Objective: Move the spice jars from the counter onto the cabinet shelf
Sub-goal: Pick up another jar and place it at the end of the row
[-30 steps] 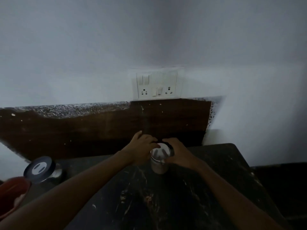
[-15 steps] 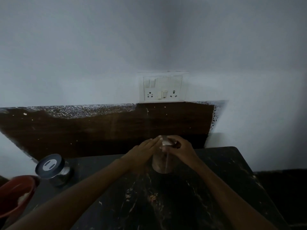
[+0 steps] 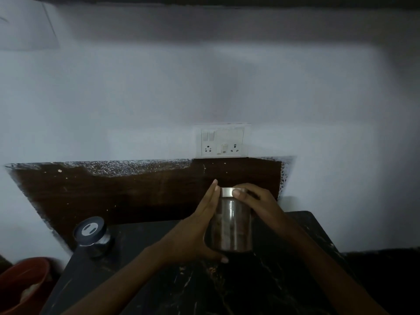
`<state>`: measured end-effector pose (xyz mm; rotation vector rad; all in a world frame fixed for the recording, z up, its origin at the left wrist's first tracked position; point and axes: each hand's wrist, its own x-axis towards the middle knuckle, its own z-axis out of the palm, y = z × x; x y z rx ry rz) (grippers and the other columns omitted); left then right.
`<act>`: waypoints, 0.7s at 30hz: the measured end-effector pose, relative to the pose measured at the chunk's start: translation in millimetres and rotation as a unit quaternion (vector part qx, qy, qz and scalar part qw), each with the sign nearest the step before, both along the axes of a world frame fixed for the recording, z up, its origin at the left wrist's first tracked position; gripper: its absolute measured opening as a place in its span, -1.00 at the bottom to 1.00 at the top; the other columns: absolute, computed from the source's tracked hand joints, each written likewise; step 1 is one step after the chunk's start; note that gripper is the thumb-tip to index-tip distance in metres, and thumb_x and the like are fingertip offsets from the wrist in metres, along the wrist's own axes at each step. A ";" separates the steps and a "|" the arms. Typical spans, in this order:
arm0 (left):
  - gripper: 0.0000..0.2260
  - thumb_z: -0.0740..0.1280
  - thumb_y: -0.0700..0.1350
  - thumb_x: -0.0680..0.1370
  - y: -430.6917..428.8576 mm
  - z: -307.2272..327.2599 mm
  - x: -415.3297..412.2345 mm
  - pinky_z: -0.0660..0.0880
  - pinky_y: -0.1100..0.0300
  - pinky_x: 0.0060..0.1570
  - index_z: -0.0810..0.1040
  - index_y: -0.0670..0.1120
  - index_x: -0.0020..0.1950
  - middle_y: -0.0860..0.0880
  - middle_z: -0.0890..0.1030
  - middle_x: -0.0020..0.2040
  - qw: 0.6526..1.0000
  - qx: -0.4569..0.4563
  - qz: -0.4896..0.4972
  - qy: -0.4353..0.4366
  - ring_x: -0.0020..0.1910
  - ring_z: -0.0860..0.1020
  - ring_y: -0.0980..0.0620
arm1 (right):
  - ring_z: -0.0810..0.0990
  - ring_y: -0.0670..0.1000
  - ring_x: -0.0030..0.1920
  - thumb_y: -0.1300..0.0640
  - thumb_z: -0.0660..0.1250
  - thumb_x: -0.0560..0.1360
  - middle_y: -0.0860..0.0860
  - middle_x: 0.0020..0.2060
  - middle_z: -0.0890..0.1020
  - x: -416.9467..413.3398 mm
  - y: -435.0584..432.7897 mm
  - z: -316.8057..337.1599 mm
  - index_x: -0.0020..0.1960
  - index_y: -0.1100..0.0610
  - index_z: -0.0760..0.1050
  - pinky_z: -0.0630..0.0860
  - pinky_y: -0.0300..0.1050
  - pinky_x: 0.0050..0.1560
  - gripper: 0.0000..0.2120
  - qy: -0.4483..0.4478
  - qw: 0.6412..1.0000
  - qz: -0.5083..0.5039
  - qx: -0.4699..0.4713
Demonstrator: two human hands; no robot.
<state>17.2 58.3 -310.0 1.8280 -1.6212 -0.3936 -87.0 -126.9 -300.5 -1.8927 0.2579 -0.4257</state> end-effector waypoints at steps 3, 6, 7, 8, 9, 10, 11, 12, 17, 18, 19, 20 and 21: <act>0.23 0.56 0.16 0.24 15.4 -5.4 -20.8 0.32 0.36 0.25 -0.42 0.15 0.46 0.30 -0.41 0.44 1.000 -0.022 0.015 -0.001 0.34 -0.10 0.58 | 0.61 -0.10 -0.05 -0.19 0.28 0.41 -0.09 -0.04 0.60 -19.2 20.2 4.2 0.04 -0.02 0.55 0.54 -0.25 -0.13 -0.67 0.006 1.000 0.004 -0.003; 0.19 0.56 0.19 0.23 28.0 -13.1 -33.3 0.31 0.52 0.19 -0.33 0.18 0.49 0.25 -0.29 0.49 0.997 -0.053 0.035 -0.031 0.35 0.02 0.53 | 0.59 -0.09 -0.01 -0.19 0.23 0.42 -0.09 0.06 0.54 -35.8 34.3 3.5 0.12 -0.08 0.49 0.56 -0.23 -0.11 -0.67 0.030 0.999 0.024 -0.007; 0.17 0.55 0.19 0.23 31.7 -15.6 -36.1 0.35 0.48 0.20 -0.30 0.19 0.50 0.23 -0.25 0.50 0.997 -0.063 0.041 -0.035 0.37 0.07 0.47 | 0.56 -0.08 0.04 -0.18 0.21 0.43 -0.09 0.15 0.49 -40.8 37.9 3.5 0.18 -0.13 0.42 0.58 -0.22 -0.09 -0.65 0.043 0.998 0.037 -0.005; 0.16 0.55 0.19 0.23 35.5 -17.6 -38.5 0.38 0.42 0.21 -0.28 0.20 0.50 0.22 -0.22 0.51 0.996 -0.072 0.046 -0.029 0.39 0.10 0.41 | 0.54 -0.09 0.07 -0.18 0.20 0.45 -0.12 0.24 0.41 -46.2 41.4 3.4 0.26 -0.19 0.33 0.58 -0.23 -0.10 -0.62 0.054 0.997 0.052 0.001; 0.16 0.55 0.19 0.23 39.2 -19.4 -40.3 0.39 0.39 0.22 -0.27 0.21 0.50 0.22 -0.20 0.51 0.995 -0.080 0.051 -0.021 0.41 0.10 0.38 | 0.53 -0.12 0.09 -0.21 0.23 0.47 -0.20 0.28 0.34 -52.1 44.2 3.3 0.31 -0.25 0.22 0.58 -0.26 -0.10 -0.56 0.058 0.996 0.069 0.011; 0.16 0.55 0.20 0.22 41.5 -20.6 -41.0 0.38 0.40 0.21 -0.27 0.21 0.50 0.22 -0.19 0.51 0.995 -0.087 0.055 -0.015 0.42 0.09 0.37 | 0.53 -0.14 0.11 -0.22 0.29 0.44 -0.29 0.28 0.29 -57.9 45.3 3.3 0.34 -0.31 0.12 0.57 -0.28 -0.09 -0.45 0.060 0.994 0.089 0.023; 0.16 0.55 0.21 0.22 44.1 -21.5 -42.0 0.38 0.41 0.21 -0.27 0.22 0.50 0.22 -0.18 0.50 0.994 -0.090 0.060 -0.011 0.43 0.09 0.35 | 0.52 -0.17 0.16 -0.21 0.36 0.37 -0.36 0.28 0.25 -64.4 46.8 1.9 0.36 -0.36 0.04 0.56 -0.28 -0.04 -0.31 0.065 0.991 0.111 0.028; 0.16 0.54 0.22 0.21 45.9 -21.7 -42.3 0.38 0.39 0.22 -0.27 0.23 0.50 0.22 -0.17 0.50 0.994 -0.091 0.064 -0.008 0.44 0.09 0.33 | 0.45 -0.19 0.24 -0.17 0.44 0.29 -0.37 0.34 0.19 -69.7 47.8 -0.3 0.38 -0.40 -0.04 0.54 -0.26 0.05 -0.15 0.077 0.989 0.129 0.012; 0.15 0.51 0.28 0.20 50.1 -21.0 -45.8 0.39 0.32 0.25 -0.26 0.25 0.49 0.26 -0.15 0.50 0.993 -0.092 0.070 0.007 0.44 0.07 0.34 | 0.00 -0.34 0.36 -0.05 0.63 0.11 -0.48 0.37 -0.20 -82.1 56.9 -8.4 0.36 -0.43 -0.37 0.15 -0.56 0.12 0.30 0.122 0.972 0.142 -0.139; 0.15 0.52 0.27 0.20 51.2 -21.0 -47.0 0.42 0.27 0.27 -0.27 0.26 0.49 0.26 -0.15 0.50 0.994 -0.090 0.069 0.011 0.45 0.08 0.32 | 0.01 -0.38 0.33 -0.04 0.63 0.11 -0.53 0.32 -0.20 -82.2 58.0 -7.8 0.36 -0.43 -0.38 0.15 -0.56 0.11 0.30 0.121 0.972 0.136 -0.146; 0.15 0.53 0.25 0.21 52.2 -21.0 -48.4 0.43 0.21 0.28 -0.27 0.27 0.49 0.27 -0.16 0.50 0.994 -0.087 0.067 0.015 0.46 0.08 0.29 | 0.03 -0.42 0.30 -0.04 0.63 0.11 -0.57 0.28 -0.19 -82.7 59.5 -6.6 0.36 -0.42 -0.37 0.16 -0.55 0.10 0.30 0.119 0.972 0.130 -0.153; 0.16 0.54 0.24 0.21 53.1 -20.7 -49.2 0.44 0.16 0.29 -0.28 0.26 0.49 0.27 -0.17 0.50 0.994 -0.084 0.063 0.018 0.47 0.07 0.27 | 0.05 -0.48 0.27 -0.05 0.62 0.11 -0.58 0.26 -0.18 -83.4 60.8 -5.0 0.38 -0.40 -0.36 0.17 -0.56 0.09 0.30 0.115 0.973 0.123 -0.161; 0.16 0.54 0.22 0.22 54.1 -20.1 -49.8 0.44 0.12 0.29 -0.29 0.26 0.49 0.27 -0.19 0.50 0.995 -0.080 0.059 0.019 0.47 0.06 0.26 | 0.04 -0.57 0.21 -0.06 0.62 0.11 -0.58 0.26 -0.16 -84.3 62.6 -3.3 0.39 -0.38 -0.34 0.21 -0.59 0.04 0.29 0.109 0.972 0.116 -0.170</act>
